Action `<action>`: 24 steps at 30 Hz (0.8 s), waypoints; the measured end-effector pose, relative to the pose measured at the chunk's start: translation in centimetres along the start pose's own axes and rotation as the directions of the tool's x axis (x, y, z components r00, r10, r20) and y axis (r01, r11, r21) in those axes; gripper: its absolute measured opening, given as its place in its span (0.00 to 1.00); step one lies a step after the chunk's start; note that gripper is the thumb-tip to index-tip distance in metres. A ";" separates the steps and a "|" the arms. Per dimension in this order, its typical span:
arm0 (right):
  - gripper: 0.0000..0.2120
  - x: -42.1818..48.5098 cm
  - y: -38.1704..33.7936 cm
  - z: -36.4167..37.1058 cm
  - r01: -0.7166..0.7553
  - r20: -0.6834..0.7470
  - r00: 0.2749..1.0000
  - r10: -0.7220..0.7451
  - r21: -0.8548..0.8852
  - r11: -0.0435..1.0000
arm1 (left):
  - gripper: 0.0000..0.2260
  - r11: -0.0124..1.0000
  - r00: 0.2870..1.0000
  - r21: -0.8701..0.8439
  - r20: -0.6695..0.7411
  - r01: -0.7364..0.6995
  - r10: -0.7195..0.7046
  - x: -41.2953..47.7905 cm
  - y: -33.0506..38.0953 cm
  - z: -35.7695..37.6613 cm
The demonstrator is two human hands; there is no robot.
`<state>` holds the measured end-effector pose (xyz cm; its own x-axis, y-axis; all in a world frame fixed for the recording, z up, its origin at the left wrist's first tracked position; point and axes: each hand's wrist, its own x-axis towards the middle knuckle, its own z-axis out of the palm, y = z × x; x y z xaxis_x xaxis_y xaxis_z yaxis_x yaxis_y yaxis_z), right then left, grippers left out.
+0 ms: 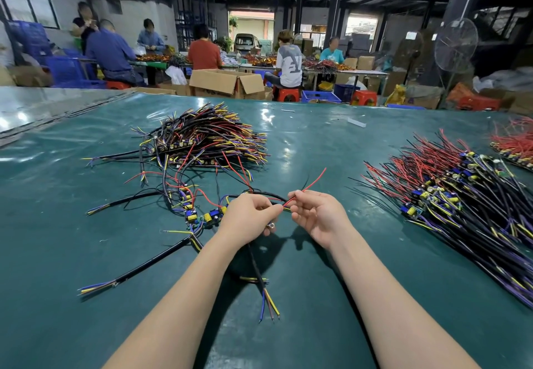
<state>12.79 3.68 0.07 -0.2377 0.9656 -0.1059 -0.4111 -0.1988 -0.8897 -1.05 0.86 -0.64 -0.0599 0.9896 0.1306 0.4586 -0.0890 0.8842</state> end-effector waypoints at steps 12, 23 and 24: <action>0.10 -0.2 0.1 0.0 -0.001 -0.015 1.000 0.003 0.113 0.994 | 0.13 0.998 0.994 -0.034 0.096 0.055 -0.051 -0.1 0.0 -0.2; 0.13 0.1 0.0 -0.5 0.085 -0.089 0.989 -0.119 -0.317 0.945 | 0.11 0.989 0.997 0.138 0.052 -0.061 0.054 -0.2 -0.4 -0.4; 0.13 0.1 0.0 -0.5 0.091 -0.089 0.988 -0.123 -0.305 0.948 | 0.10 0.990 0.997 0.127 0.060 -0.059 0.051 -0.2 -0.4 -0.6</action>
<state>13.18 3.83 -0.17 -0.1058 0.9938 -0.0349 -0.1433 -0.0500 -0.9884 -1.78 0.64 -0.78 0.0173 0.9888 0.1485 0.5699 -0.1318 0.8111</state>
